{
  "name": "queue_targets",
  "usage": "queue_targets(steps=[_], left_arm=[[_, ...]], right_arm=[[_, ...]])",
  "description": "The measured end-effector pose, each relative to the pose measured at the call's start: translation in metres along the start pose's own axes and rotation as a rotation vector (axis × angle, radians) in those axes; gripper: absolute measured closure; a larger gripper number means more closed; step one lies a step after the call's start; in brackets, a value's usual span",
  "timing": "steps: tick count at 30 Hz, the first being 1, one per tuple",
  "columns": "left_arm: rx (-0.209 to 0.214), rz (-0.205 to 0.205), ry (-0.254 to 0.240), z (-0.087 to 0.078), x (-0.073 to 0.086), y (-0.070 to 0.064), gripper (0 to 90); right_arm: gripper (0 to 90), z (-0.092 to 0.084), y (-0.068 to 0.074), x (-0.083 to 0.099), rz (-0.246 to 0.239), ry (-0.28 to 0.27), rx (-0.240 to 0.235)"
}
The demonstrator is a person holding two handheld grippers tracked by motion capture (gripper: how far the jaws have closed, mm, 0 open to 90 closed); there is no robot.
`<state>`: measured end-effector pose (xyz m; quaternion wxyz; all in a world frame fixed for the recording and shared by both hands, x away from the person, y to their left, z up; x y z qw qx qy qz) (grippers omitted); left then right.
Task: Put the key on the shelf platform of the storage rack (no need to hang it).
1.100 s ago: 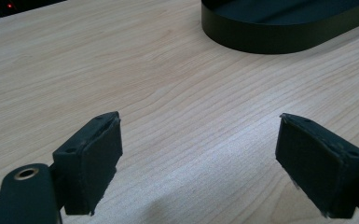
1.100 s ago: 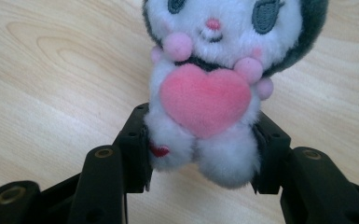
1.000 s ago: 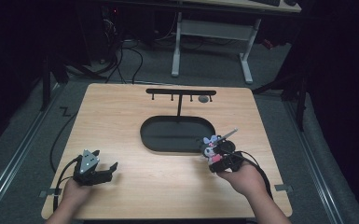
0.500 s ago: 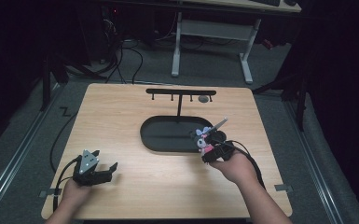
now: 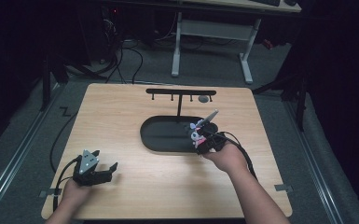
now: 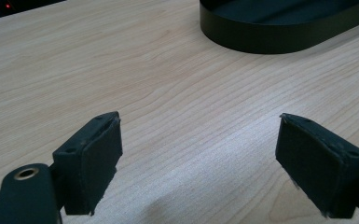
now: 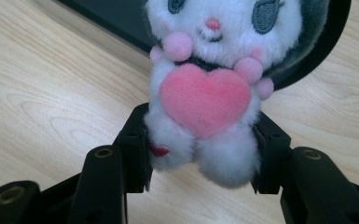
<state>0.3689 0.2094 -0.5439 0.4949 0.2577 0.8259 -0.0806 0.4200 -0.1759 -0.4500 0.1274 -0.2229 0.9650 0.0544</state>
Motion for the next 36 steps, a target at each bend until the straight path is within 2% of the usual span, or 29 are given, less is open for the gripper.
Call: queue_targets(steps=[10,21,29,30,35,36], left_arm=[[0.002,-0.002,0.001,0.000,0.000,0.000,15.4],[0.007,-0.006,-0.001,0.000,0.000,0.001,15.4],[0.006,-0.009,-0.005,-0.001,0.001,0.001,15.4],[0.006,-0.009,-0.005,-0.001,0.001,0.001,15.4],[0.007,-0.010,-0.006,-0.001,0.001,0.001,15.4],[0.007,-0.010,-0.006,-0.001,0.001,0.001,15.4]], right_arm=[[50.4,0.008,-0.002,-0.024,0.004,-0.013,-0.005],[50.4,0.036,-0.008,-0.046,0.029,0.002,-0.018],[50.5,0.047,-0.014,-0.057,0.061,-0.003,-0.021],[50.4,0.048,-0.015,-0.059,0.042,-0.005,-0.015],[50.4,0.049,-0.011,-0.062,0.051,-0.001,-0.016],[50.4,0.050,-0.012,-0.061,0.037,0.005,-0.014]])
Point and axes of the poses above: each handheld gripper's, and its own axes: z roughly forward along the jaws, x roughly out of its underside, y roughly to its left, the point moved 3 cm from there along z, roughly forward along the jaws, and after that the axes turned 4 degrees about -x, right-handed, at the moved point
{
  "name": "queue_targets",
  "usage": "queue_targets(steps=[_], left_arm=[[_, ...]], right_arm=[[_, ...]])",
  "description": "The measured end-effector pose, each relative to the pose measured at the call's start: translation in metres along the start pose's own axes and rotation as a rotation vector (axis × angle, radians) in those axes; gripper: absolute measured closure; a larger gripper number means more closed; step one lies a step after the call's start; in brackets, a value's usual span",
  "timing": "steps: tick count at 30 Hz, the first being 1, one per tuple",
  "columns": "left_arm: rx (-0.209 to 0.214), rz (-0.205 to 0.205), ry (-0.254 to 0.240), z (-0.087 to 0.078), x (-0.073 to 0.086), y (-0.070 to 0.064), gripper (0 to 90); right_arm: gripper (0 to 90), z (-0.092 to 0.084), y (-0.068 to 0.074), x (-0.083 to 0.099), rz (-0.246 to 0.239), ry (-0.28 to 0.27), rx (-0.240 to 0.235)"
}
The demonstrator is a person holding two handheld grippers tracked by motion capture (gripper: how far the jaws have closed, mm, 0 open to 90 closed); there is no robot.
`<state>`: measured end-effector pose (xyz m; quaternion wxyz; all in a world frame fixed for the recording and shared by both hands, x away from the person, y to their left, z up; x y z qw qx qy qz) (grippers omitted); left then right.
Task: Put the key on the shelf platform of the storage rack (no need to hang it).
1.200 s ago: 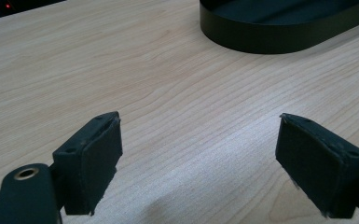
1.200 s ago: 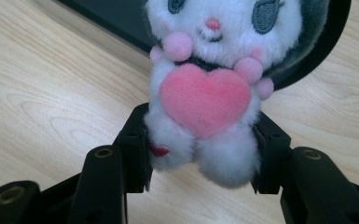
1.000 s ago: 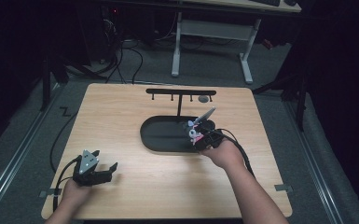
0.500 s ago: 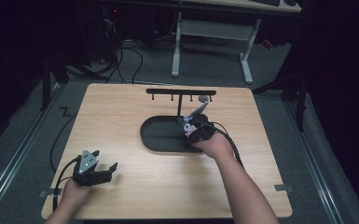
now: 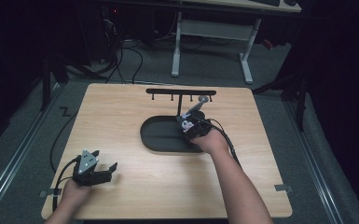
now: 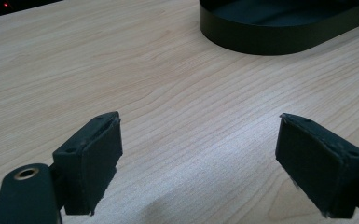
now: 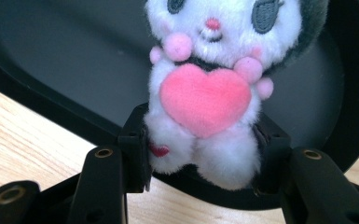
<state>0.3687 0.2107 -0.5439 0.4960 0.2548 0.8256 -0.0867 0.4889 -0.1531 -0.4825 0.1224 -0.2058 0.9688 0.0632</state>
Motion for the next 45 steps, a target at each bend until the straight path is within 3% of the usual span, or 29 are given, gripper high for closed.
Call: queue_targets(steps=[9,18,24,36,45], left_arm=[[-0.001,0.003,0.000,0.000,0.000,-0.001,15.4],[0.000,0.003,0.001,0.000,0.000,0.000,15.4],[0.000,0.003,0.000,0.000,0.000,-0.001,15.4],[-0.001,0.003,0.000,0.000,0.000,-0.001,15.4],[0.000,0.004,0.001,0.000,0.000,0.000,15.4]], right_arm=[[49.4,0.004,0.000,0.017,0.003,0.055,-0.014],[47.0,0.012,0.000,0.014,0.033,0.064,-0.025],[42.1,0.013,0.001,0.011,0.037,0.045,-0.032],[40.4,-0.004,-0.003,0.007,0.060,-0.021,-0.043],[39.5,-0.005,-0.001,0.010,0.044,-0.012,-0.029]])
Point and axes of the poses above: each handheld gripper's, and its own axes: z roughly forward along the jaws, x roughly out of its underside, y roughly to its left, the point moved 3 cm from there along z, roughly forward along the jaws, and after that the axes turned 4 degrees about -x, right-handed, at the moved point
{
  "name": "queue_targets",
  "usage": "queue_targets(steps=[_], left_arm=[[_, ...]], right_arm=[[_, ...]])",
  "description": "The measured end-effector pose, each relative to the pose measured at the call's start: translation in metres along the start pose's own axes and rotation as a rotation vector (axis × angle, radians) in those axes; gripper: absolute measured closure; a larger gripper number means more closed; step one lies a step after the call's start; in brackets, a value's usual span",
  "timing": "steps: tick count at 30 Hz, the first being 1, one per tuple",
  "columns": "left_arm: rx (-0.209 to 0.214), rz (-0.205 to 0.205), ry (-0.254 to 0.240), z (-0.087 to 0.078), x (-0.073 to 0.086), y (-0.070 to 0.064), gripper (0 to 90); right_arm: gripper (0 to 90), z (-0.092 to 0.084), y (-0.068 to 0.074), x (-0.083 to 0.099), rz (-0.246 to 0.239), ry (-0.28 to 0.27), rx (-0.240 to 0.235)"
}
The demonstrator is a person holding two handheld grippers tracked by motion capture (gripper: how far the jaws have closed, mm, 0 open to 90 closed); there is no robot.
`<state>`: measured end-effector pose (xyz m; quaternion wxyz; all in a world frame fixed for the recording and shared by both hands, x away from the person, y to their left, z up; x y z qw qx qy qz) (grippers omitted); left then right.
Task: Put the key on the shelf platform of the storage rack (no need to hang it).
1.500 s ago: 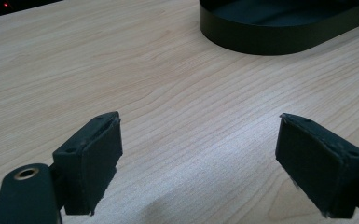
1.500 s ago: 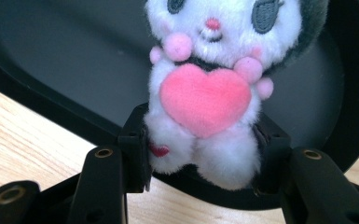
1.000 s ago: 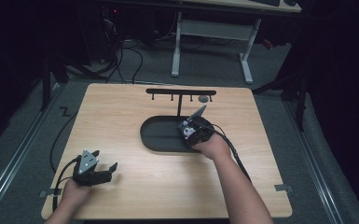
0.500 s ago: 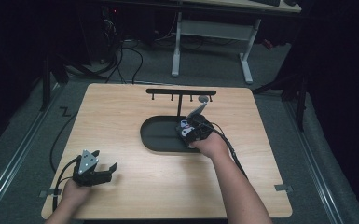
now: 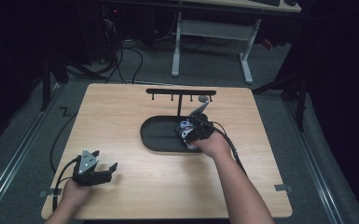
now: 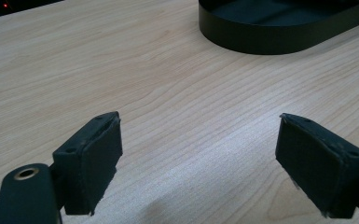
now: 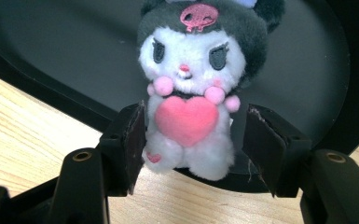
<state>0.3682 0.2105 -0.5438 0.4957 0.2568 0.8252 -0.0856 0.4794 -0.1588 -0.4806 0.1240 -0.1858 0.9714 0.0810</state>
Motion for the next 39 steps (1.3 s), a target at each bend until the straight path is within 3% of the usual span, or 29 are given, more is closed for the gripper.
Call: queue_targets(steps=[9,17,19,23,27,33,39], left_arm=[[-0.001,0.003,-0.001,-0.001,0.000,0.000,15.4],[-0.002,0.012,-0.001,-0.002,0.001,-0.001,15.4],[-0.004,0.014,-0.001,-0.002,0.001,-0.001,15.4],[-0.005,0.016,0.004,-0.001,0.001,-0.001,15.4],[-0.009,0.020,0.003,-0.001,0.001,-0.002,15.4],[-0.012,0.025,0.005,-0.001,0.001,-0.002,15.4],[-0.013,0.030,0.007,-0.001,0.001,-0.003,15.4]], right_arm=[[38.8,-0.013,0.002,0.006,-0.017,-0.028,0.014],[36.5,-0.024,-0.005,0.031,-0.027,-0.106,0.020],[36.2,-0.027,-0.008,0.041,-0.008,-0.134,0.011],[34.5,-0.029,-0.013,0.065,-0.015,-0.207,0.004],[33.1,-0.026,-0.018,0.092,-0.023,-0.291,0.025],[30.4,-0.006,-0.021,0.136,-0.046,-0.401,0.036],[26.4,0.014,-0.022,0.168,-0.028,-0.485,0.036]])
Point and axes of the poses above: each handheld gripper's, and its own axes: z roughly forward along the jaws, x roughly out of its underside, y roughly to its left, the point moved 3 cm from there along z, roughly forward along the jaws, and after that the axes turned 4 degrees about -x, right-handed, at the moved point
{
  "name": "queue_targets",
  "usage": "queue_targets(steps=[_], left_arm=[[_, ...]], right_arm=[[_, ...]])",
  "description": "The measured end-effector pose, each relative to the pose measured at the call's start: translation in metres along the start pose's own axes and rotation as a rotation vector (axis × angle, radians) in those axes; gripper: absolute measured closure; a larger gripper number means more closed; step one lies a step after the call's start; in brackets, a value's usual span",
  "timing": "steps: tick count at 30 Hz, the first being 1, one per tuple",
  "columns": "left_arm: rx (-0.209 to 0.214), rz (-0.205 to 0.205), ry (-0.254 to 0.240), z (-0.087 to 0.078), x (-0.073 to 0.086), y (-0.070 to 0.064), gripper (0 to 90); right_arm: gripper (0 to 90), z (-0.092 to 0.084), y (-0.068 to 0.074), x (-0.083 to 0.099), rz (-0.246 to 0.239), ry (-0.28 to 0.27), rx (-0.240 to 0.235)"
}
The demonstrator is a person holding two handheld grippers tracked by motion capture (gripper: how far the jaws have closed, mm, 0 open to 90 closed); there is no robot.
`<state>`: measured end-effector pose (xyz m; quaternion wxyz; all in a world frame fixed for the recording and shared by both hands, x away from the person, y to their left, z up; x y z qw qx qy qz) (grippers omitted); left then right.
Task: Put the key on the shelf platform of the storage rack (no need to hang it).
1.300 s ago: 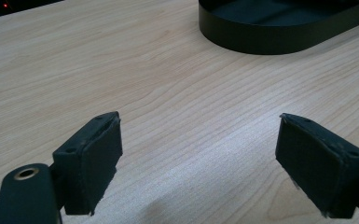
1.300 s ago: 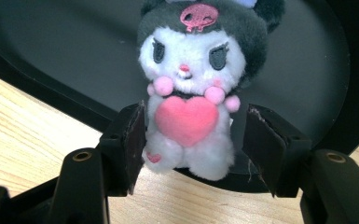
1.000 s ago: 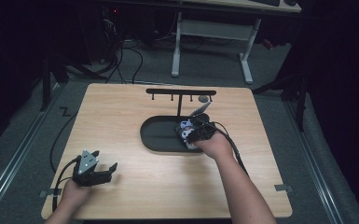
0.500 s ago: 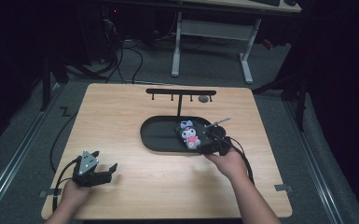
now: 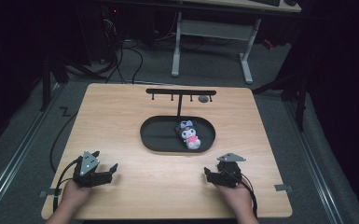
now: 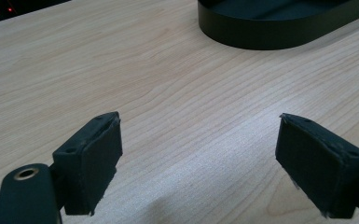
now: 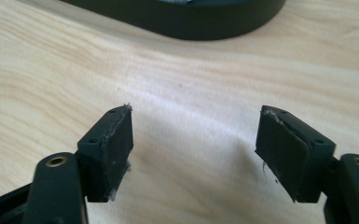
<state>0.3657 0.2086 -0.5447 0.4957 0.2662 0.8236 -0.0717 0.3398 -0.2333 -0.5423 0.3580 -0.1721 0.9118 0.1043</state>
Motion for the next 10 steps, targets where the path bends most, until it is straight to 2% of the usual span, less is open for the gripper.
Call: queue_targets(steps=[2,6,8,10], left_arm=[[-0.001,0.000,0.001,0.000,0.000,0.000,15.4],[0.002,0.005,0.003,0.001,0.000,-0.001,15.4],[0.003,0.003,0.001,0.001,0.000,-0.001,15.4],[0.001,0.002,0.004,0.001,-0.001,0.000,15.4]], right_arm=[[25.2,-0.002,0.002,0.007,0.012,-0.038,-0.007],[24.1,-0.017,0.009,0.008,-0.023,-0.101,-0.004],[23.5,-0.023,0.008,0.009,0.001,-0.137,0.000],[21.7,-0.024,0.007,0.012,-0.003,-0.141,0.006]])
Point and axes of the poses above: each handheld gripper's, and its own axes: z roughly forward along the jaws, x roughly out of its underside, y roughly to its left, the point moved 3 cm from there along z, roughly forward along the jaws, and after that the axes turned 4 degrees about -x, right-handed, at the moved point
